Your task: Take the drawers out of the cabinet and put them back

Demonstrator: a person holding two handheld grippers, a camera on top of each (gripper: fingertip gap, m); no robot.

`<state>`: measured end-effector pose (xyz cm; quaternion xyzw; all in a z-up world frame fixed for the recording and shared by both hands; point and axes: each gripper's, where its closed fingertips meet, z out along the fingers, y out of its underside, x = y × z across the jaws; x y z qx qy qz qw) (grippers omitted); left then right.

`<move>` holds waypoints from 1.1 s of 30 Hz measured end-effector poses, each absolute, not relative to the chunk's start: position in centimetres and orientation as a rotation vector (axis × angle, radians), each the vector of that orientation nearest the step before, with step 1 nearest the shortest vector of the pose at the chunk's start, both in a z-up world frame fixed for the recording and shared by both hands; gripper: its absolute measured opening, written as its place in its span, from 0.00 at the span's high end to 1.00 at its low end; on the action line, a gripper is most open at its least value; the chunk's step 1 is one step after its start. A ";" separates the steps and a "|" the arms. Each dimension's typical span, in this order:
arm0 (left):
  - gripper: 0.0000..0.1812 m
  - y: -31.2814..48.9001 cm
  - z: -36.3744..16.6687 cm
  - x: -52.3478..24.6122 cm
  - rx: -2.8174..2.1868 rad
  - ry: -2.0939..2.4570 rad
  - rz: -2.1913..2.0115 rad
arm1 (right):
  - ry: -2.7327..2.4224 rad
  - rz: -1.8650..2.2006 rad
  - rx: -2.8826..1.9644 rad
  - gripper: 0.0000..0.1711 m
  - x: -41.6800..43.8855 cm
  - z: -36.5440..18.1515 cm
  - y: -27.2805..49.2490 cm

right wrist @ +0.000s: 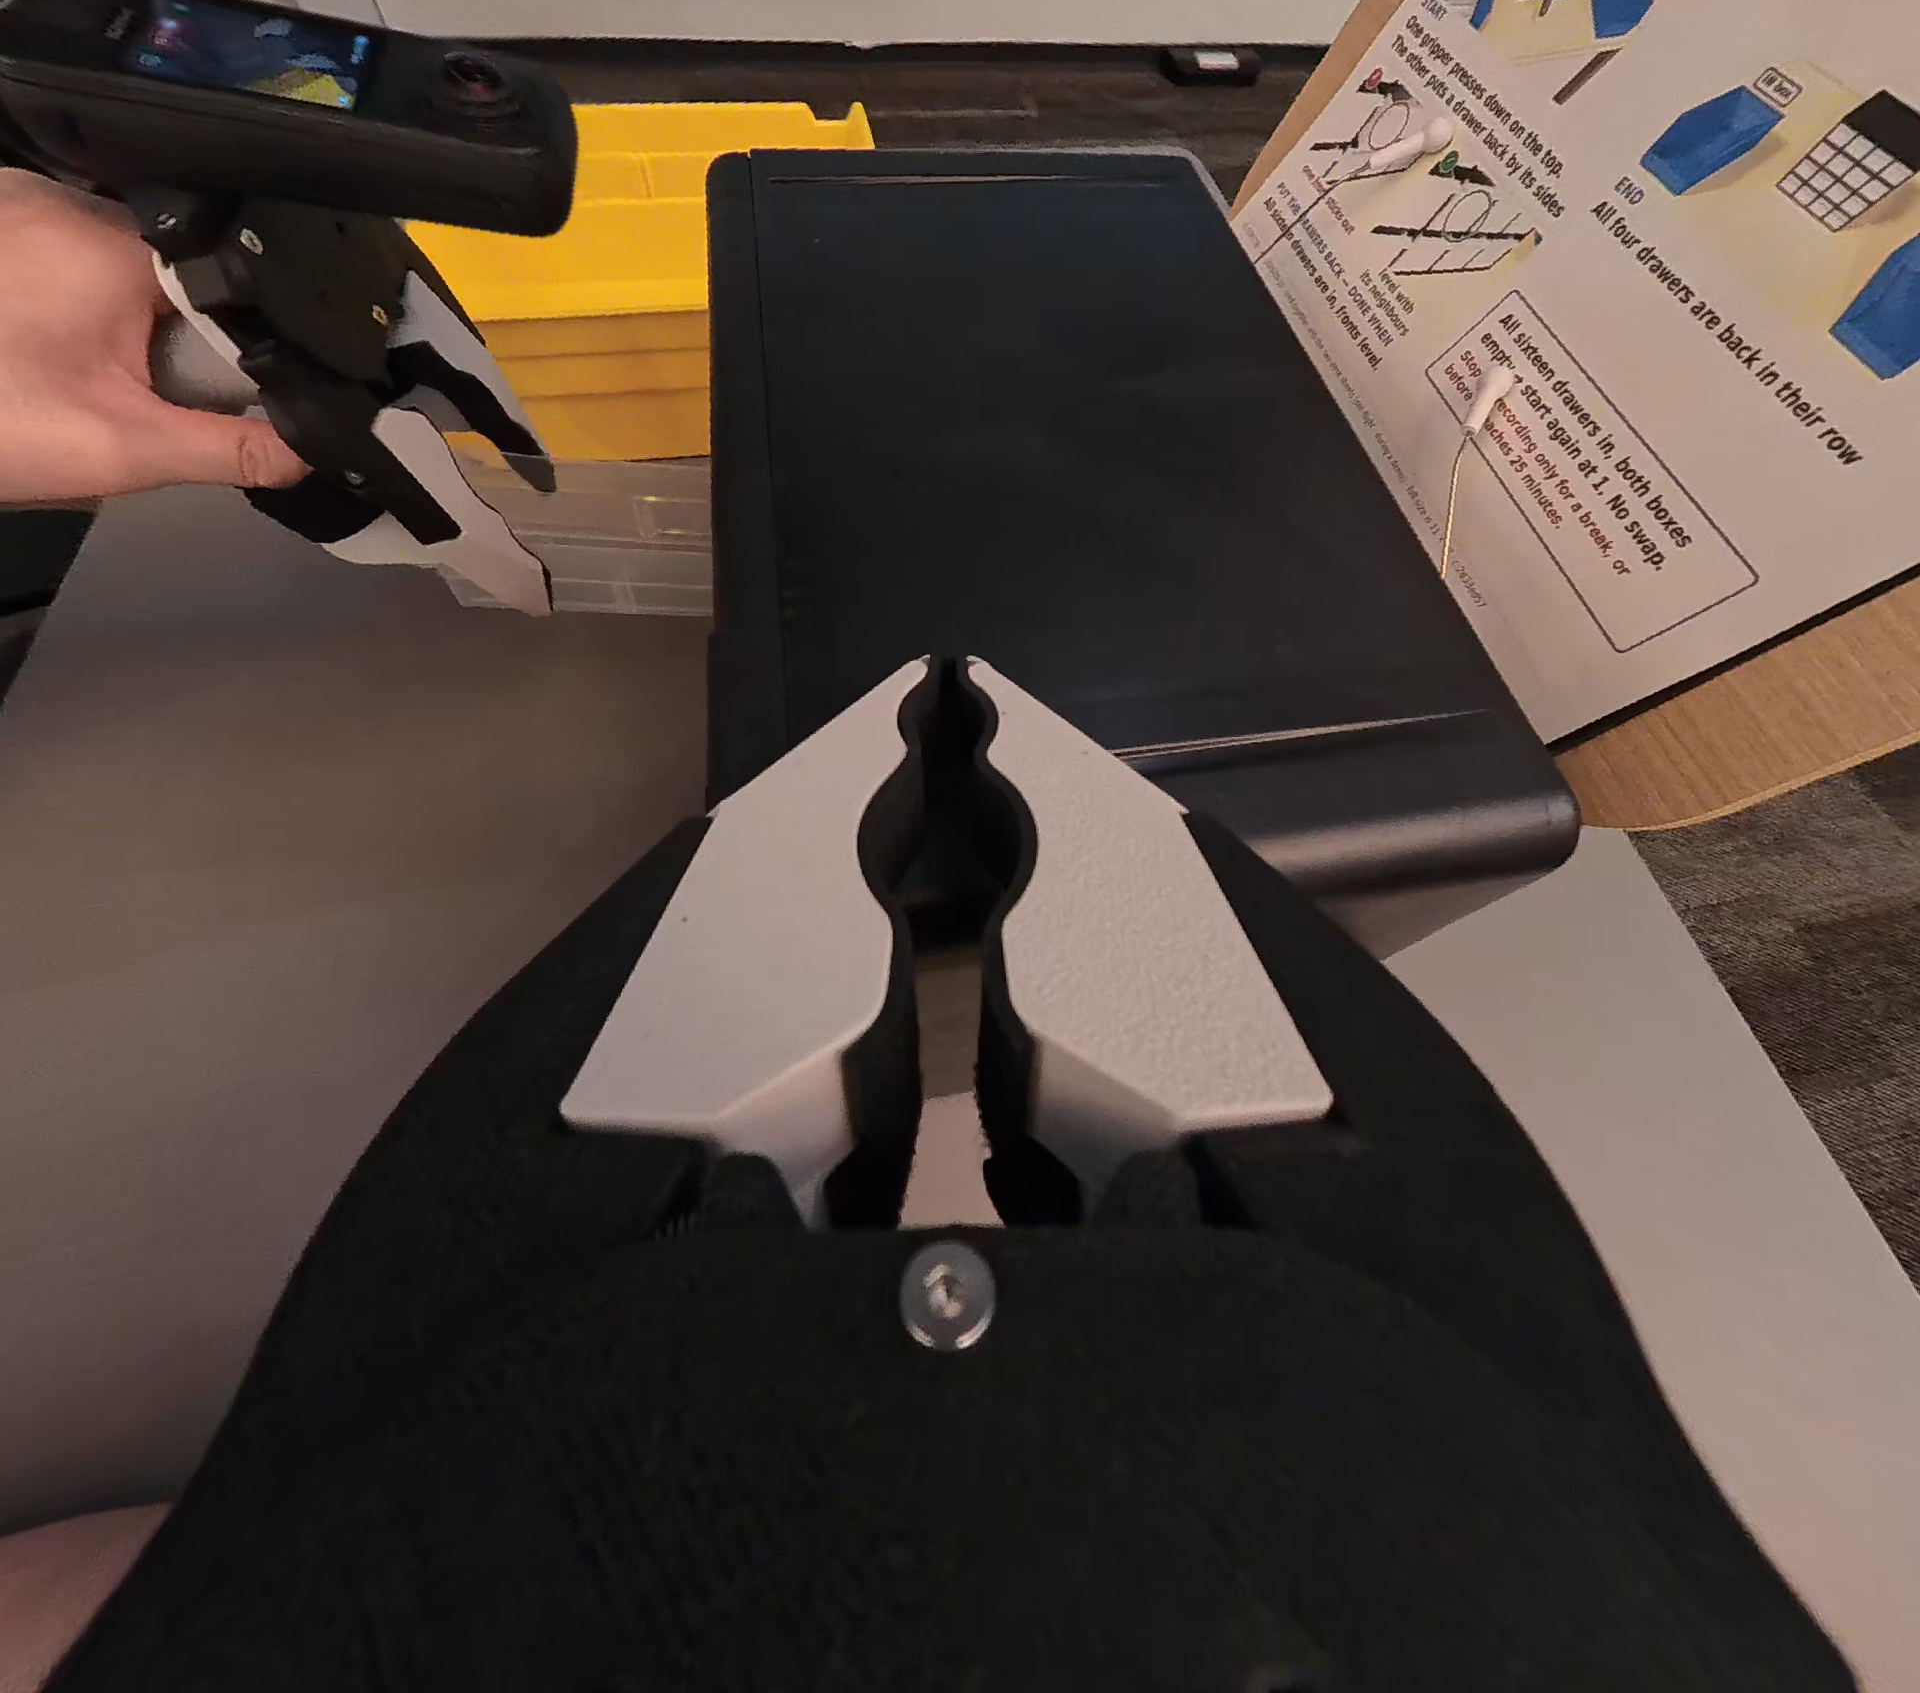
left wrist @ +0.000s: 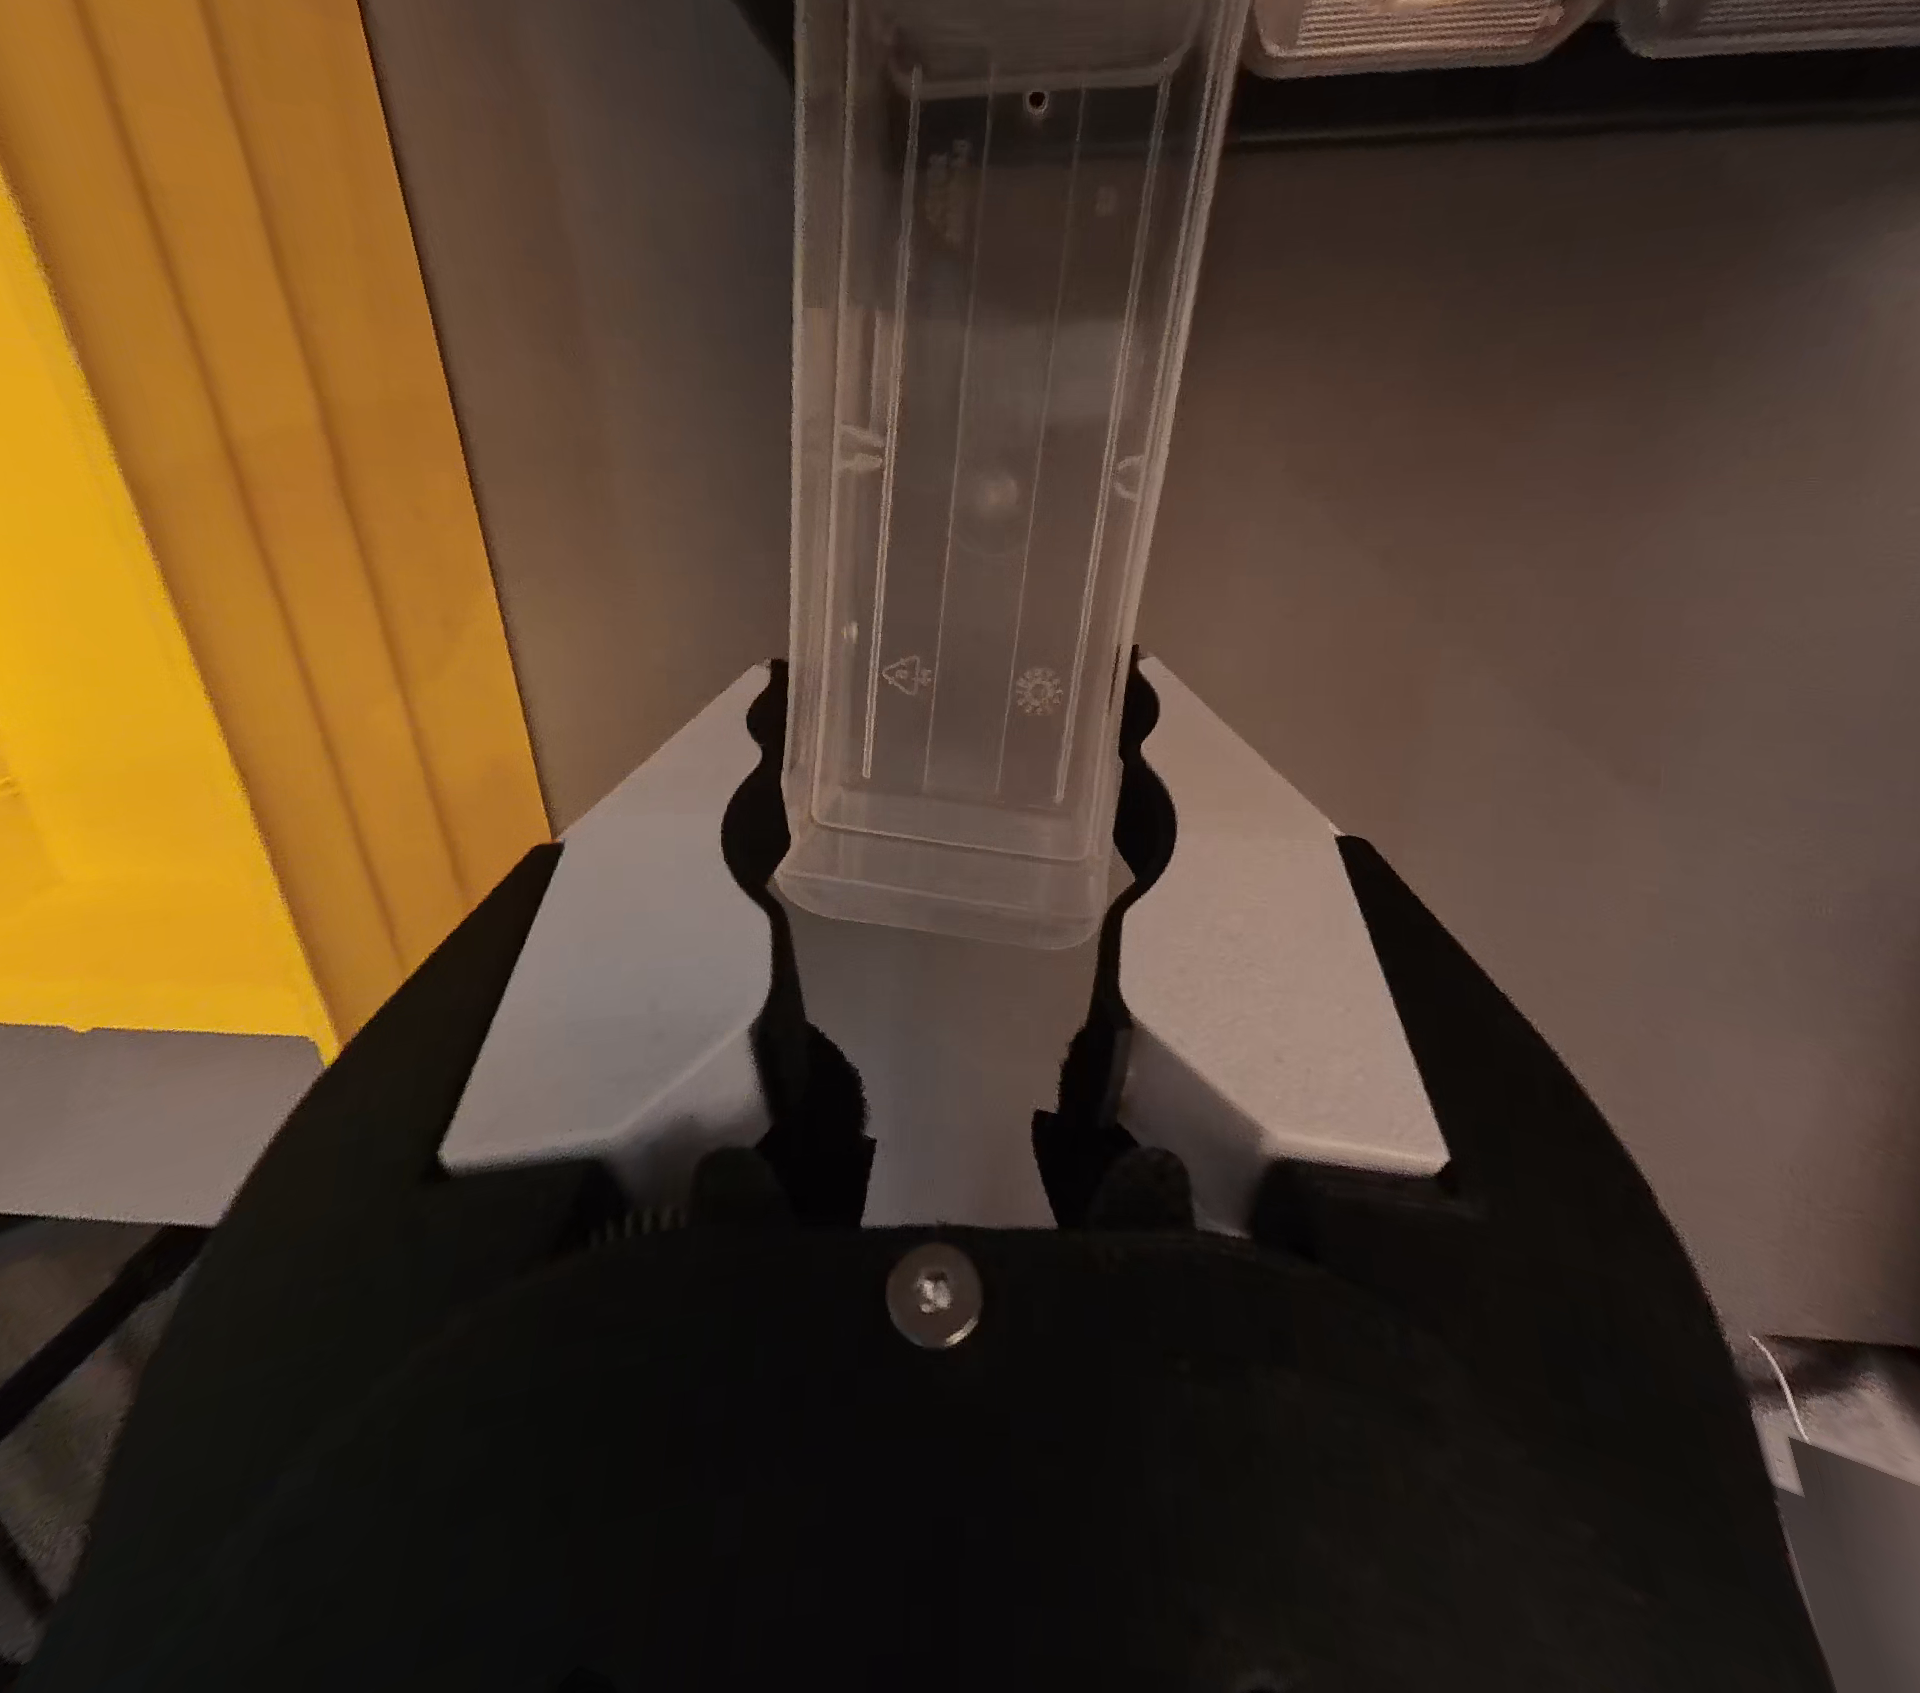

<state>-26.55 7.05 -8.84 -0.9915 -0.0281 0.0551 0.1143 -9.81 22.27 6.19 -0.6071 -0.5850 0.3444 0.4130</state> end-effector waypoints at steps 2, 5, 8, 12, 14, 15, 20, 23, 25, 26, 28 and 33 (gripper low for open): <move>0.66 7.3 -8.3 -26.5 -2.880 -0.083 0.159 | -1.470 0.878 -1.526 1.00 -9.8 6.2 22.3; 0.66 7.5 -7.8 -26.4 -2.869 -0.095 0.136 | -1.468 0.874 -1.527 1.00 -9.8 6.2 22.3; 0.66 7.6 -7.5 -26.2 -2.858 -0.076 0.155 | -1.468 0.862 -1.526 1.00 -9.8 6.2 22.3; 0.66 7.2 -7.3 -26.1 -2.864 -0.068 0.158 | -1.469 0.866 -1.525 1.00 -9.8 6.2 22.3; 0.66 7.1 -7.1 -26.1 -2.858 -0.058 0.173 | -1.470 0.868 -1.525 1.00 -9.8 6.2 22.3; 0.66 7.2 -7.0 -26.0 -2.849 -0.054 0.173 | -1.470 0.868 -1.525 1.00 -9.8 6.2 22.3; 0.67 7.8 -6.0 -26.0 -2.786 -0.035 0.173 | -1.470 0.864 -1.525 1.00 -9.8 6.2 22.3; 0.67 8.0 -5.7 -26.0 -2.761 -0.024 0.178 | -1.469 0.869 -1.525 1.00 -9.8 6.2 22.3; 0.67 8.2 -5.8 -26.0 -2.748 -0.023 0.185 | -1.469 0.872 -1.525 1.00 -9.8 6.2 22.3; 0.67 8.2 -5.8 -26.0 -2.741 -0.022 0.194 | -1.468 0.873 -1.525 1.00 -9.8 6.2 22.3; 0.67 8.3 -6.0 -26.1 -2.726 -0.023 0.203 | -1.468 0.871 -1.524 1.00 -9.8 6.2 22.3; 0.66 9.3 -6.1 -26.3 -2.641 -0.022 0.219 | -1.469 0.871 -1.524 1.00 -9.8 6.2 22.3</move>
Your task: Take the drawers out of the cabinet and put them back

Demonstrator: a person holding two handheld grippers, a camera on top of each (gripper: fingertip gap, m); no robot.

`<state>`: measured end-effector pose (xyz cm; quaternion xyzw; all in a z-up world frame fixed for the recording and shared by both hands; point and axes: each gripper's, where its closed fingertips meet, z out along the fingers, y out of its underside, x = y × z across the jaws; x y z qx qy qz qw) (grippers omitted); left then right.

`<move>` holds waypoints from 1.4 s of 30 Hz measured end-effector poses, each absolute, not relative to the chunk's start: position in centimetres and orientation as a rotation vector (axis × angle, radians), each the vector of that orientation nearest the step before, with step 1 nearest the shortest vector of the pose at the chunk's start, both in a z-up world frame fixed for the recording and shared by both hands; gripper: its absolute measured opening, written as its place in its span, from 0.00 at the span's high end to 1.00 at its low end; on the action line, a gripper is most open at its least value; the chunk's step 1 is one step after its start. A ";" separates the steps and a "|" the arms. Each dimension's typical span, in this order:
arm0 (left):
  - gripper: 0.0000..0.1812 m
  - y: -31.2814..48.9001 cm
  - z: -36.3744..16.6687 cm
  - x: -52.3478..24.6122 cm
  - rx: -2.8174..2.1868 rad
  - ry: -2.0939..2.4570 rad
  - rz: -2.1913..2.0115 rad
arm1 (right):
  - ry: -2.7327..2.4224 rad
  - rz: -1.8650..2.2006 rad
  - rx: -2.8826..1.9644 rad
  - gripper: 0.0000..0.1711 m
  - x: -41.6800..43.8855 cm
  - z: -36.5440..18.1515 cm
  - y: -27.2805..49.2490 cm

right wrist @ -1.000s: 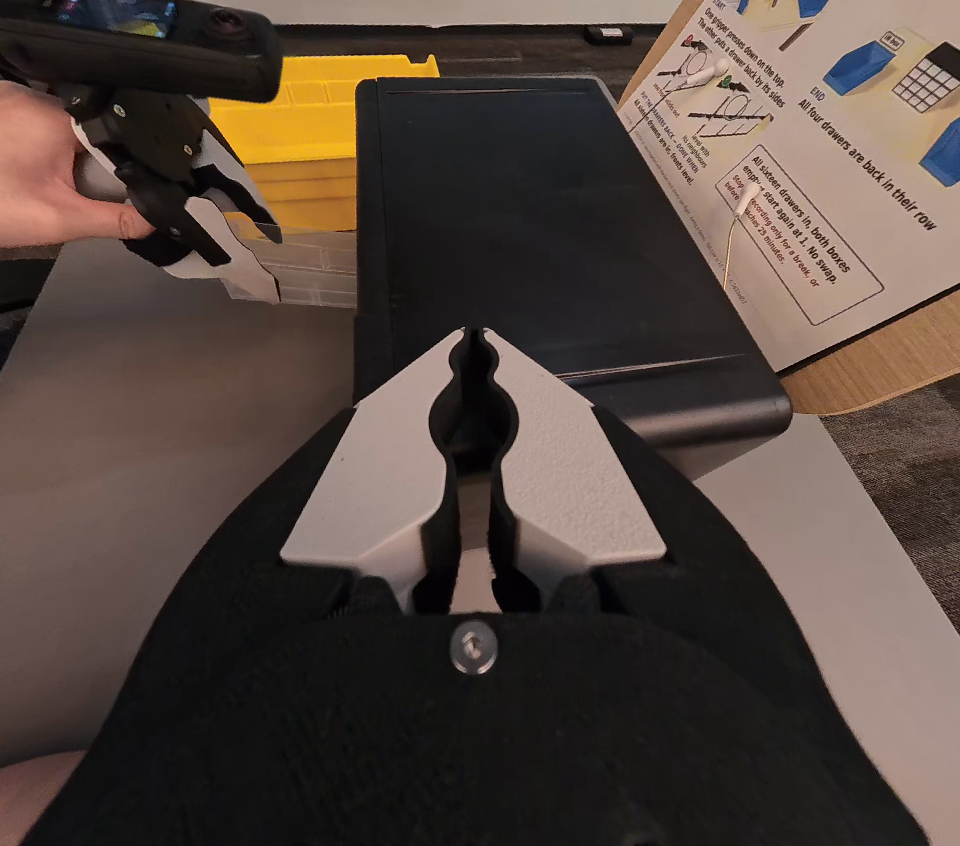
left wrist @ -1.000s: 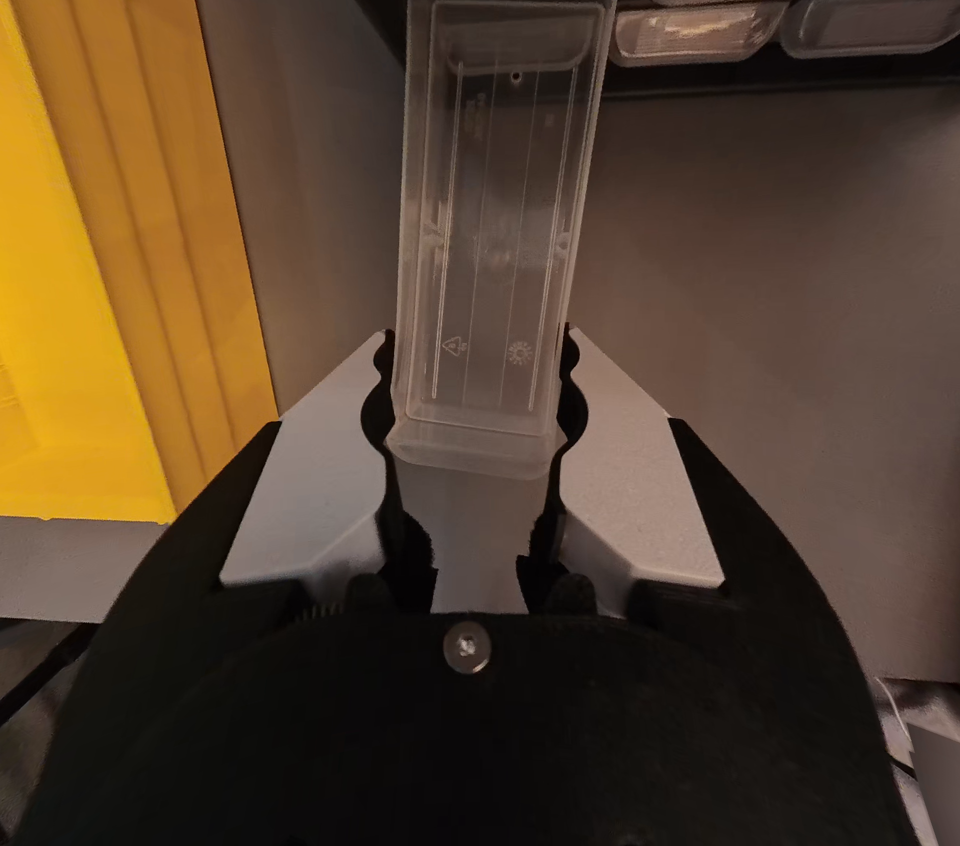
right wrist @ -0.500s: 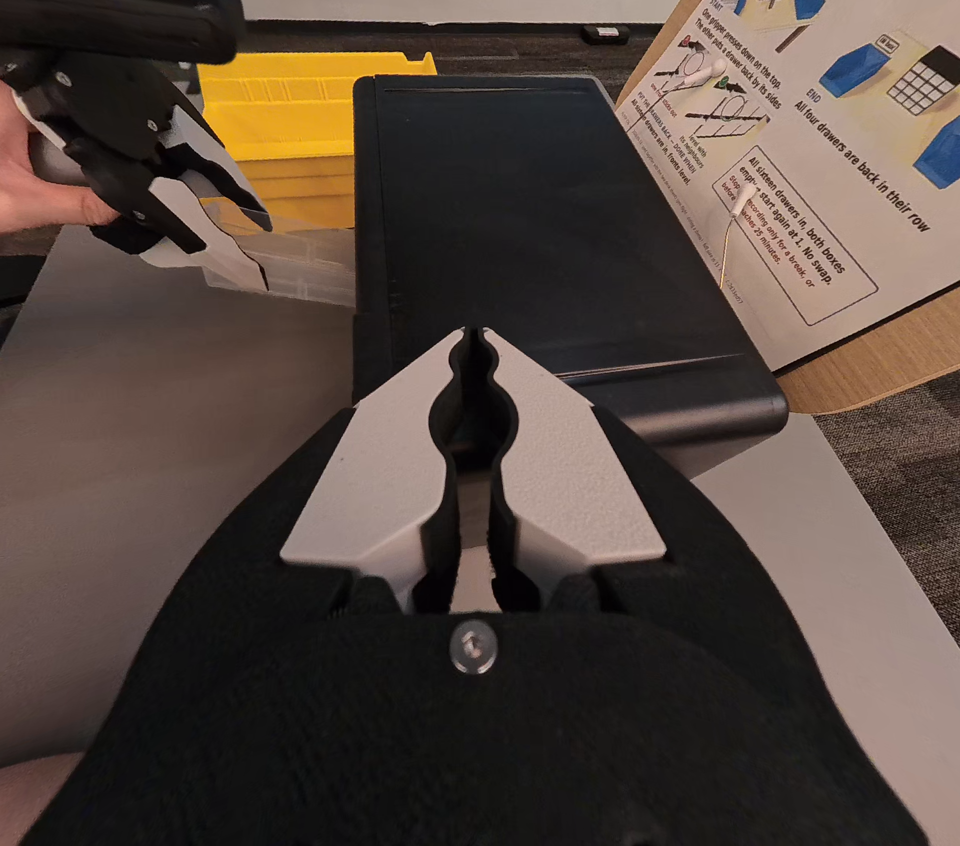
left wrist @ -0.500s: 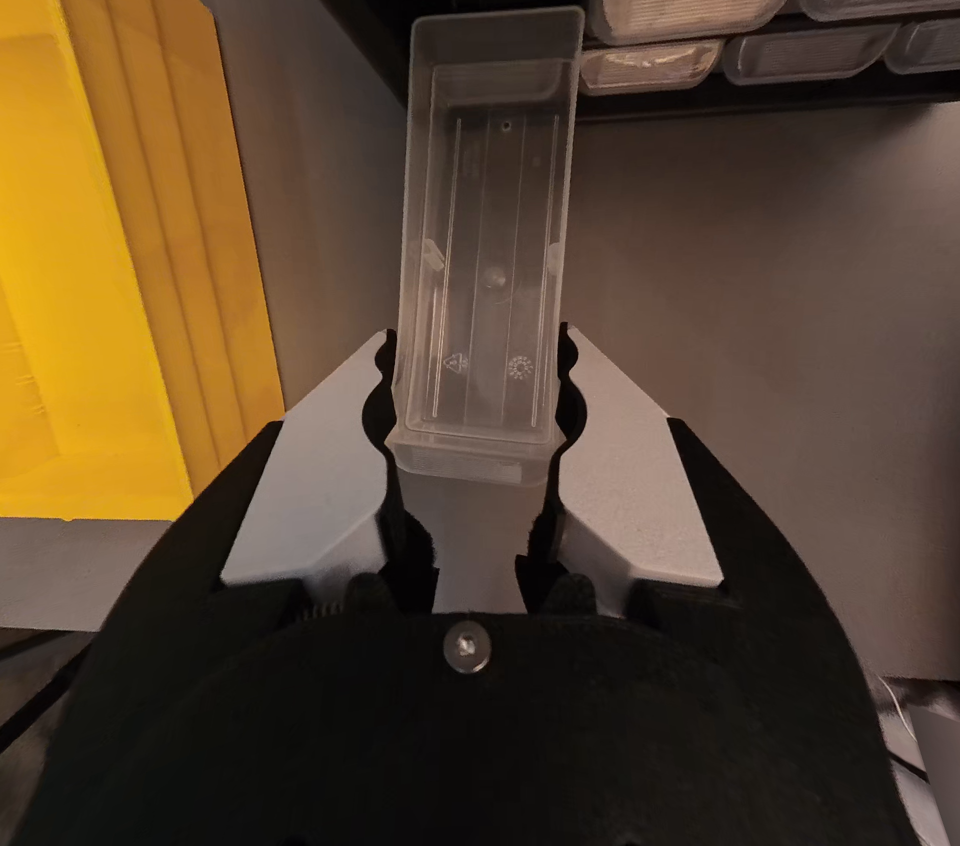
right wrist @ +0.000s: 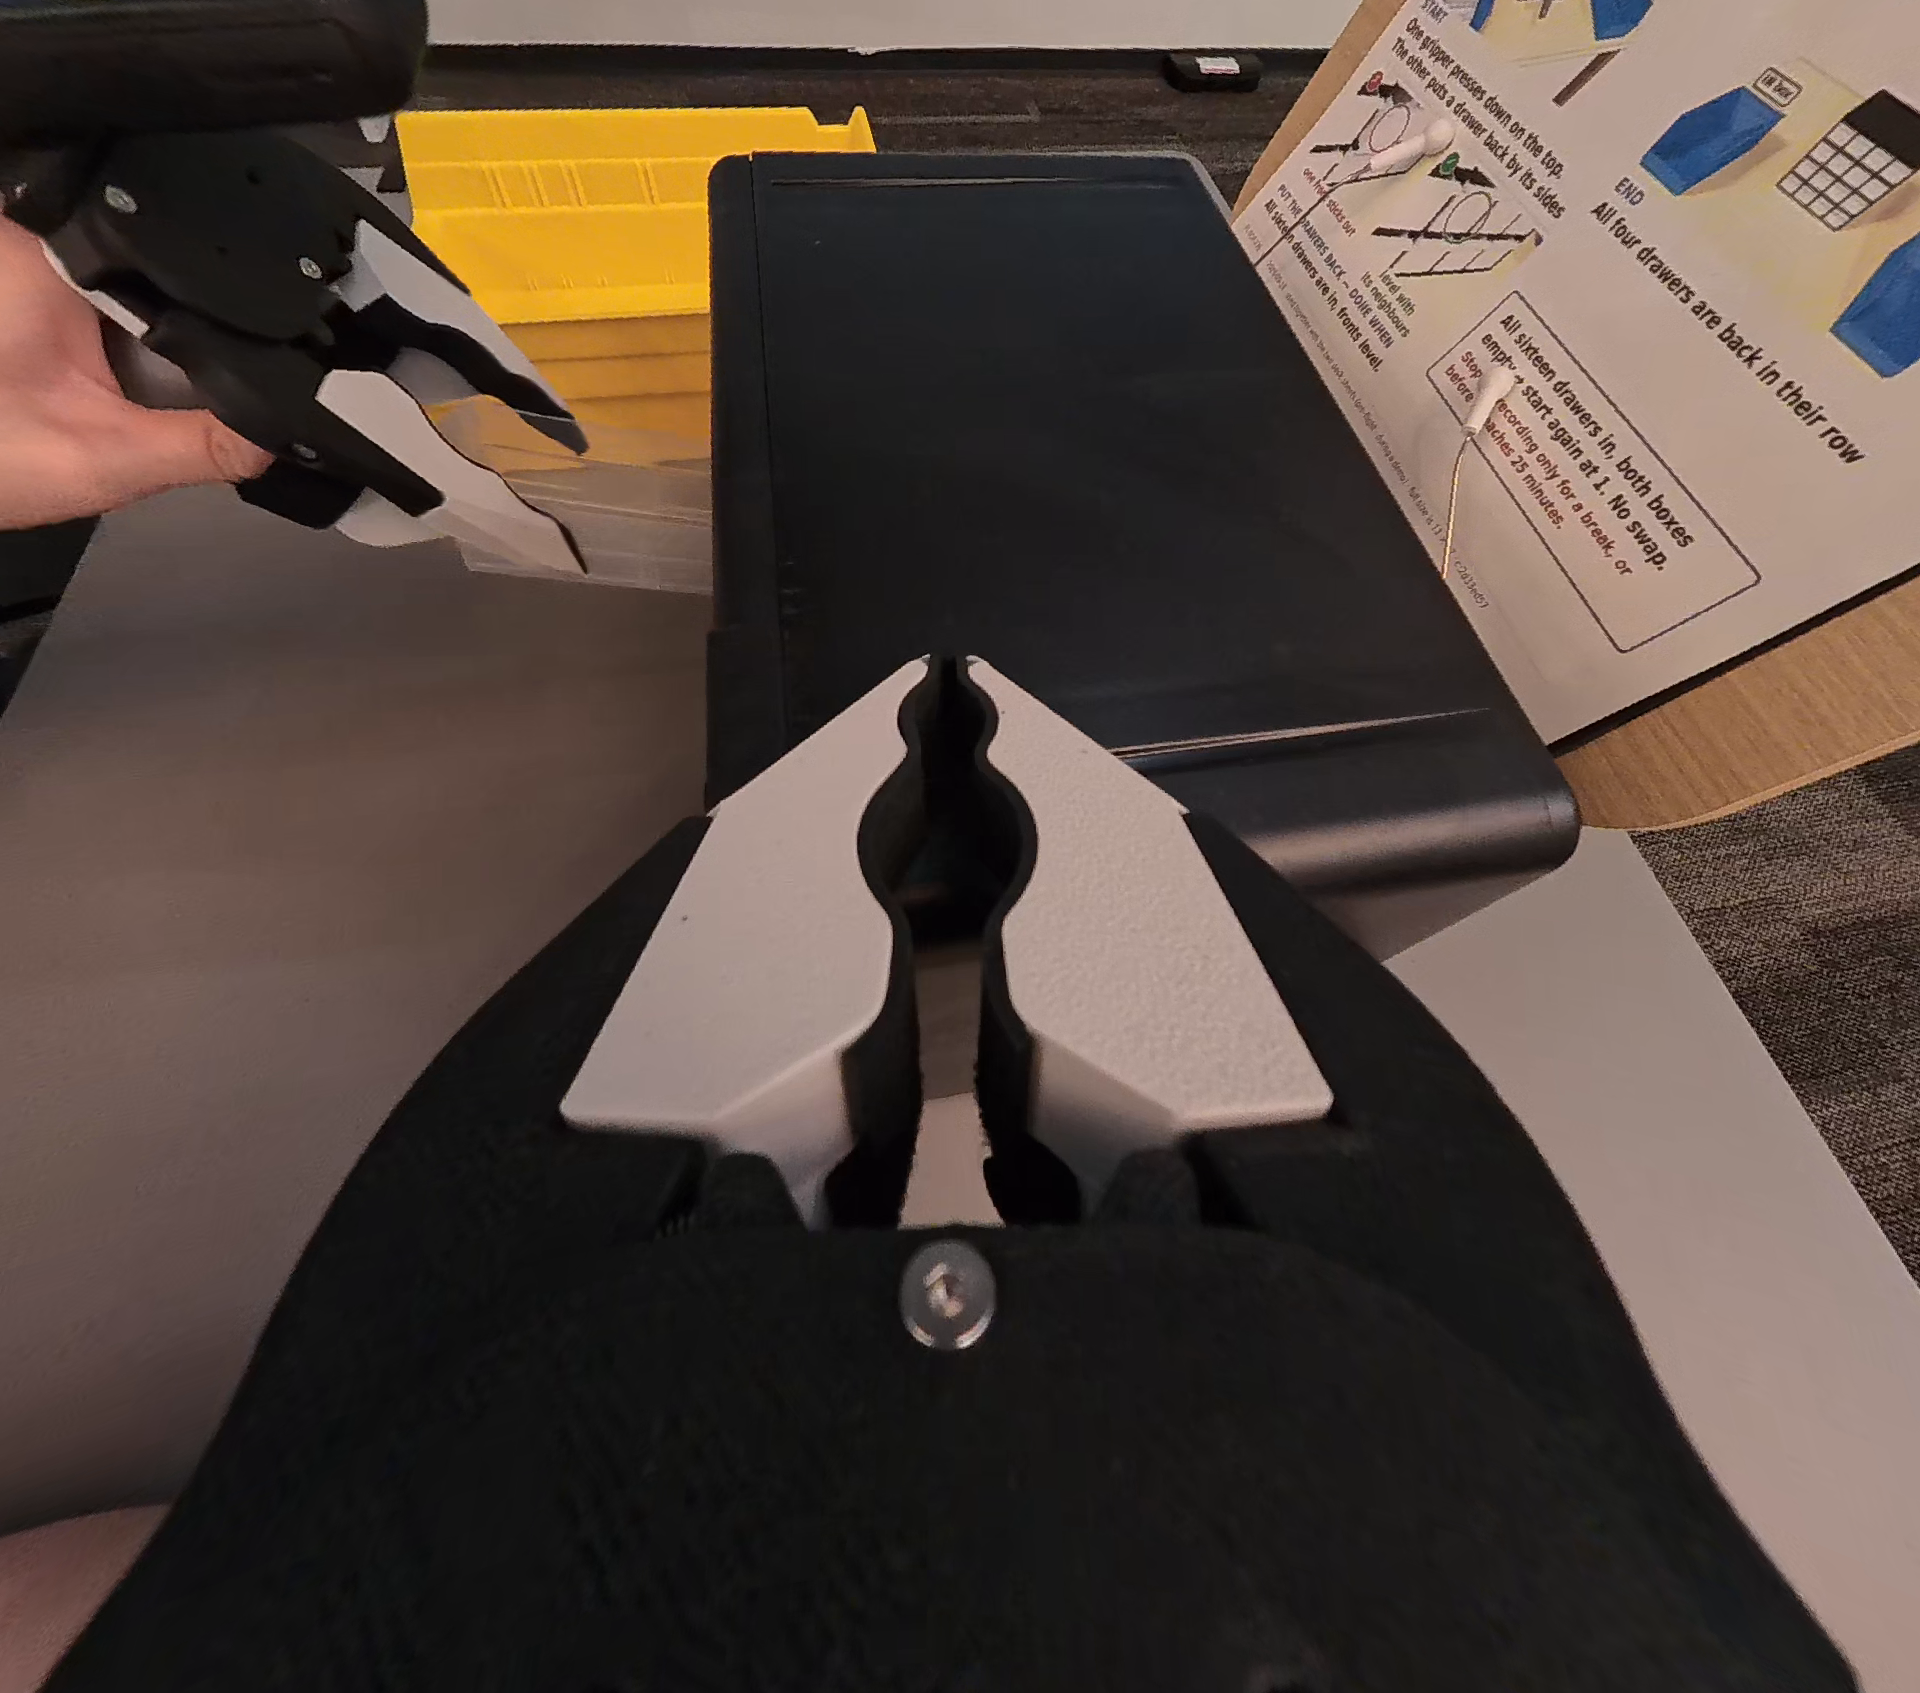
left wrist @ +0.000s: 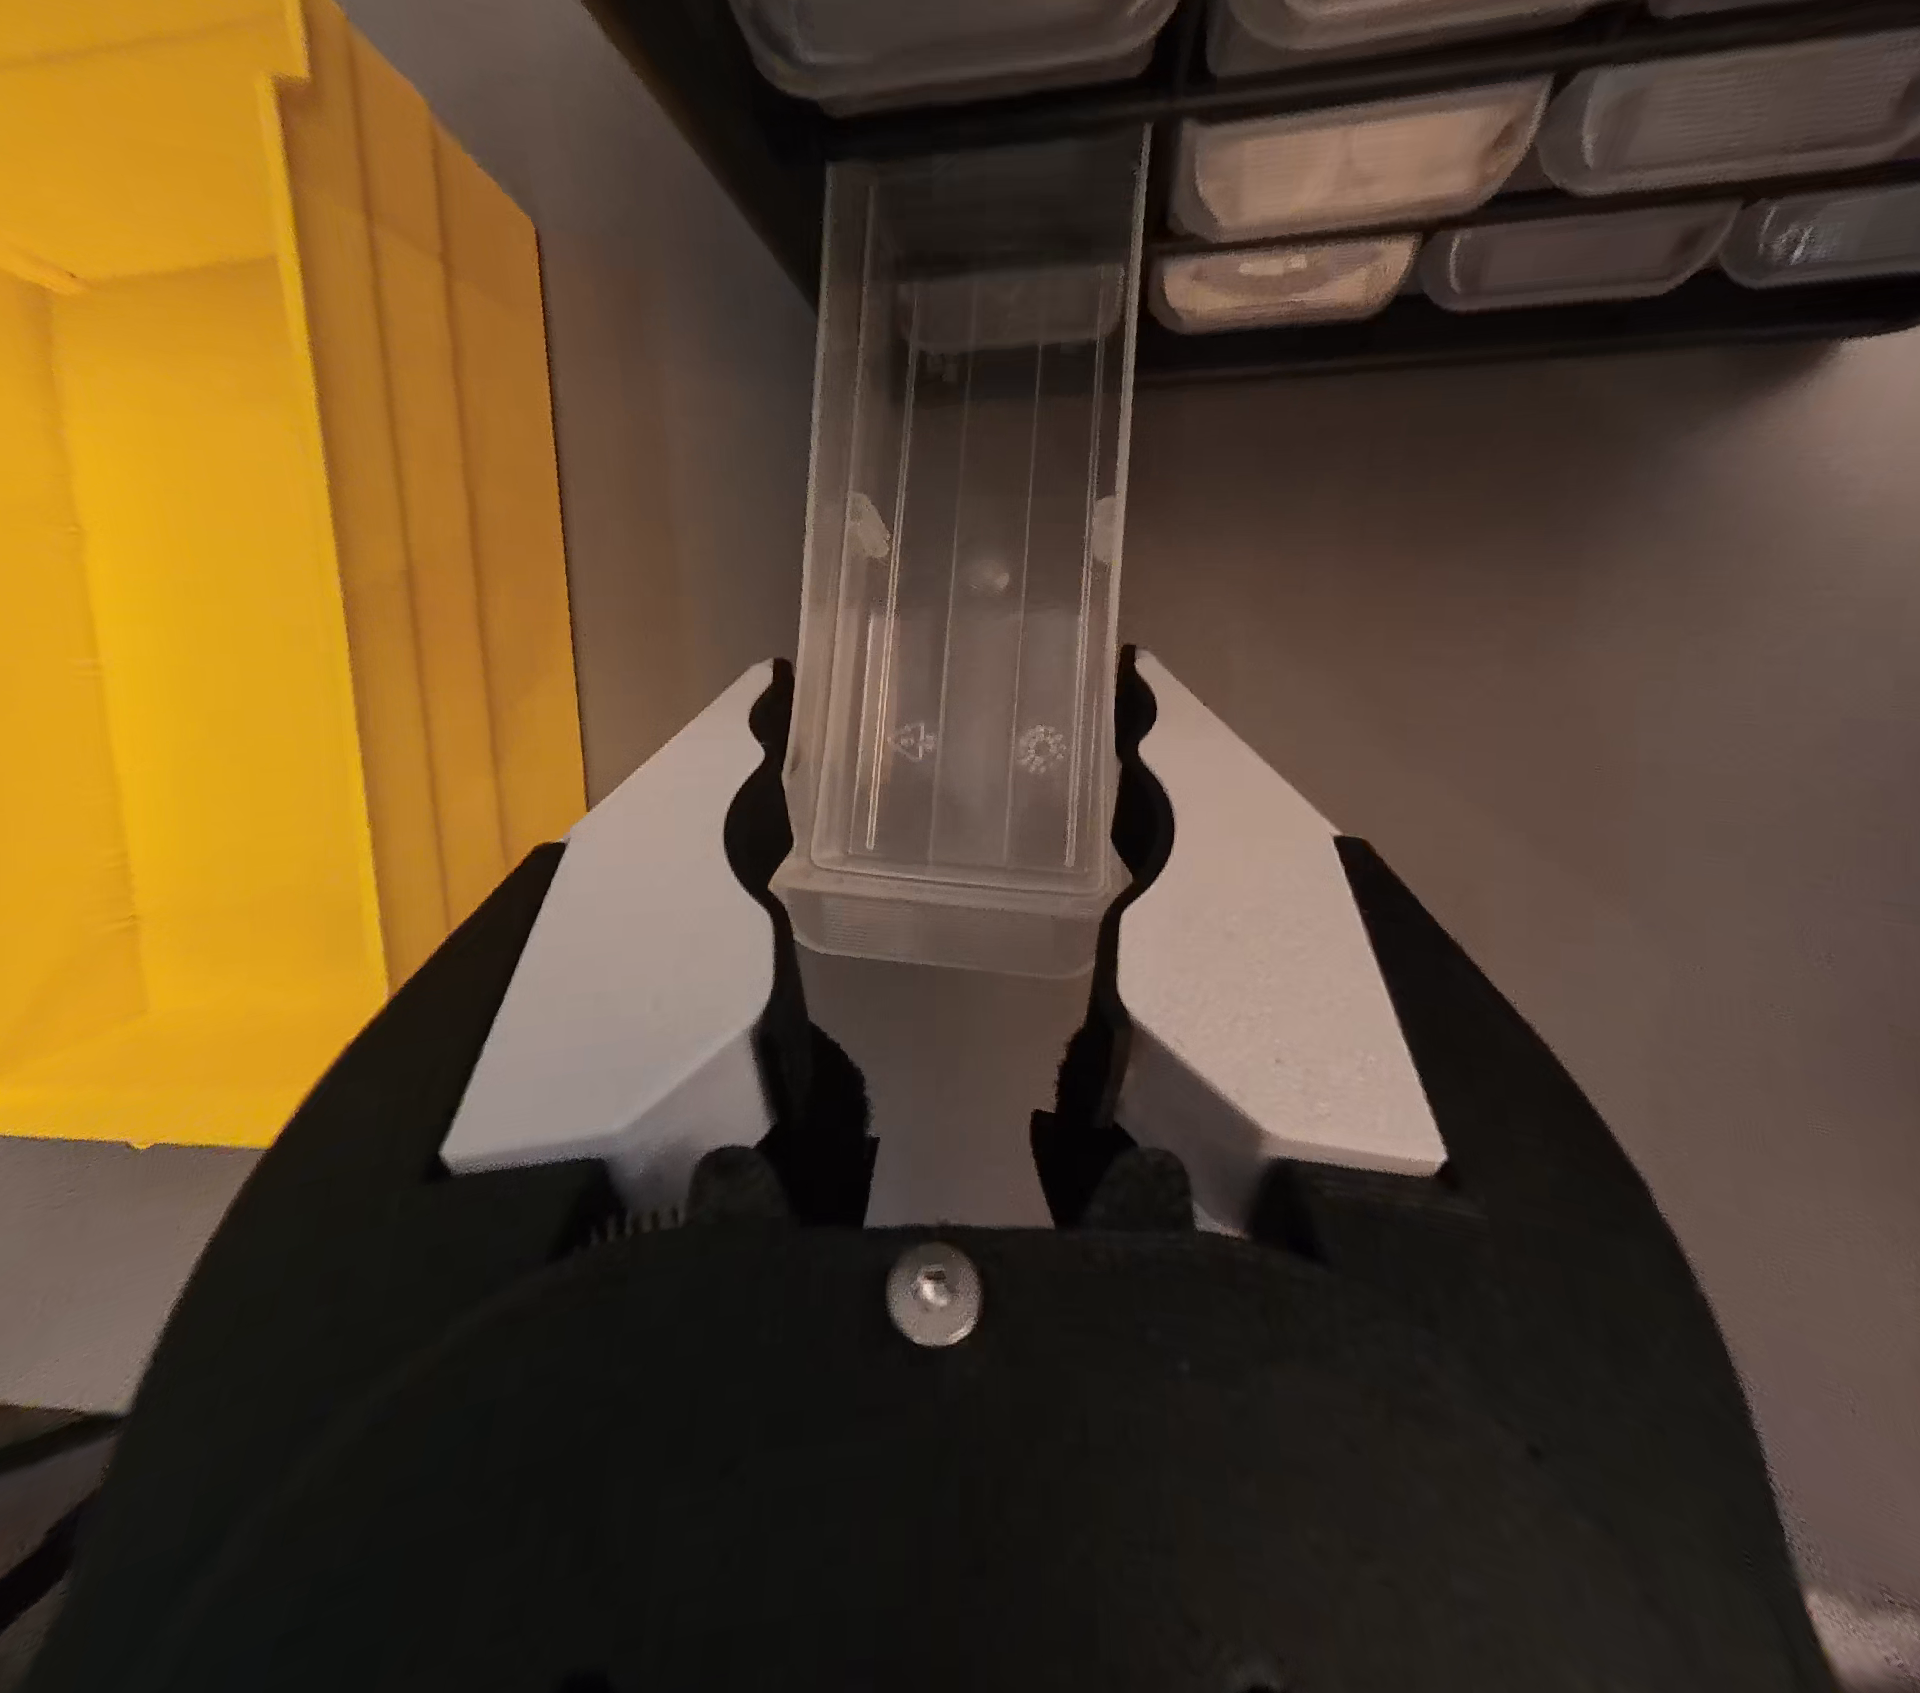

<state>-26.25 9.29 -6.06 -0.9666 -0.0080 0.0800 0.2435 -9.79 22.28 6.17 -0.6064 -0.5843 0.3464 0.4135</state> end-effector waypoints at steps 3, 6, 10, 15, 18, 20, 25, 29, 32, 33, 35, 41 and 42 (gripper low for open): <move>0.66 9.6 -6.4 -26.3 -2.628 0.001 0.287 | -1.466 0.877 -1.526 1.00 -9.8 6.2 22.3; 0.66 10.6 -7.1 -26.3 -2.622 0.000 0.297 | -1.466 0.874 -1.526 1.00 -9.8 6.2 22.3; 0.66 12.7 -7.8 -26.7 -2.560 -0.017 0.264 | -1.469 0.871 -1.526 1.00 -9.8 6.2 22.3; 0.65 14.5 -7.6 -26.2 -2.431 0.042 0.240 | -1.467 0.884 -1.526 1.00 -9.8 6.2 22.3; 0.58 14.0 -5.6 -26.6 -2.291 0.109 0.323 | -1.464 0.885 -1.527 1.00 -9.8 6.2 22.3; 0.52 13.0 -3.6 -27.2 -2.158 0.146 0.410 | -1.465 0.878 -1.526 1.00 -9.8 6.2 22.3; 0.73 9.5 -1.5 -26.2 -1.878 0.220 0.439 | -1.464 0.891 -1.526 1.00 -9.8 6.2 22.3; 0.88 8.6 -4.2 -25.9 -1.878 0.324 0.577 | -1.458 0.893 -1.530 1.00 -9.8 6.2 22.3; 1.00 8.6 -5.7 -25.7 -1.886 0.340 0.649 | -1.457 0.881 -1.530 1.00 -9.8 6.2 22.3; 1.00 8.8 -5.9 -25.6 -1.887 0.336 0.652 | -1.457 0.881 -1.530 1.00 -9.8 6.2 22.3; 1.00 9.3 -5.8 -25.4 -1.878 0.322 0.636 | -1.457 0.887 -1.530 1.00 -9.8 6.2 22.3; 1.00 11.7 -4.9 -25.9 -1.890 0.283 0.615 | -1.459 0.897 -1.528 1.00 -9.8 6.2 22.4; 1.00 11.8 -4.8 -26.0 -1.888 0.273 0.612 | -1.459 0.896 -1.528 1.00 -9.8 6.2 22.4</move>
